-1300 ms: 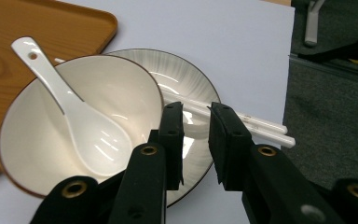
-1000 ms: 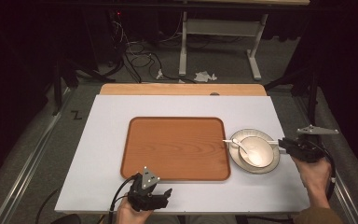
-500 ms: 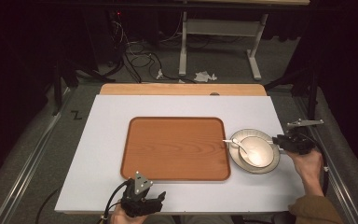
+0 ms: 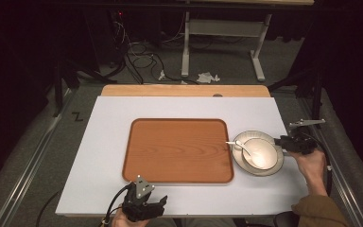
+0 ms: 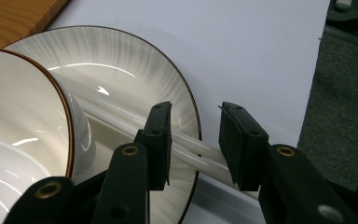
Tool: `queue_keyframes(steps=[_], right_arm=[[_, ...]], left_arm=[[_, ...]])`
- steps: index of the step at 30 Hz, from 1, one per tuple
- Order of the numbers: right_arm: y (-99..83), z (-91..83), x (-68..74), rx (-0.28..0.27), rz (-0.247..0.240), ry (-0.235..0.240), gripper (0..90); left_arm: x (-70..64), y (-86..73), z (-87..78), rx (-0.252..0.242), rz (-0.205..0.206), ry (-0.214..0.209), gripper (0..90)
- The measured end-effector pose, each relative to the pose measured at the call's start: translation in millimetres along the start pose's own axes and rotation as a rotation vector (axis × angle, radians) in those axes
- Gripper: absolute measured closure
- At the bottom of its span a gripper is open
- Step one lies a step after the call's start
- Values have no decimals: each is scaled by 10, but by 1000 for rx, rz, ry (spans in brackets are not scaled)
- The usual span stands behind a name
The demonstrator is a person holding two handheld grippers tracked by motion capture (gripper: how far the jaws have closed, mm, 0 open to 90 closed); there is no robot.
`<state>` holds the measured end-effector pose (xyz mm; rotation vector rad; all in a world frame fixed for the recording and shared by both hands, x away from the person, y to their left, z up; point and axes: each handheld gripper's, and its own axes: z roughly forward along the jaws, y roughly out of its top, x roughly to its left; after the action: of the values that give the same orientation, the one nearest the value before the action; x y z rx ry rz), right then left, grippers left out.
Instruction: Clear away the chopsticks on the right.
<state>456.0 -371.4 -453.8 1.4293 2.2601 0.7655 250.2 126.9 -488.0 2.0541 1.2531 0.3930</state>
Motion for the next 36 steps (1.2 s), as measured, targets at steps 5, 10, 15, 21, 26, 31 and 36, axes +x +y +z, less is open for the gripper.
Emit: queue_keyframes(steps=[5, 10, 15, 21, 26, 31, 36], right_arm=[[7, 21, -7, 3, -5, 16, 651], [13, 31, -21, 4, -8, 17, 645], [22, 54, -24, 10, -11, 22, 642], [30, 66, -12, 29, -28, 35, 668], [26, 72, 20, 45, -41, 32, 686], [1, 59, 71, 60, -85, -12, 724], [-4, 20, 122, 45, -121, -11, 748]], left_arm=[[-5, -2, 2, 0, 2, 0, 264], [-10, -2, 13, 4, 11, 3, 264], [-18, -3, 25, 9, 13, 4, 265], [-54, -2, 38, 20, 35, 2, 264], [-51, -2, 37, 22, 33, 10, 265], [-48, -1, 33, 20, 29, 14, 266], [-46, 4, 37, 22, 32, 12, 267]])
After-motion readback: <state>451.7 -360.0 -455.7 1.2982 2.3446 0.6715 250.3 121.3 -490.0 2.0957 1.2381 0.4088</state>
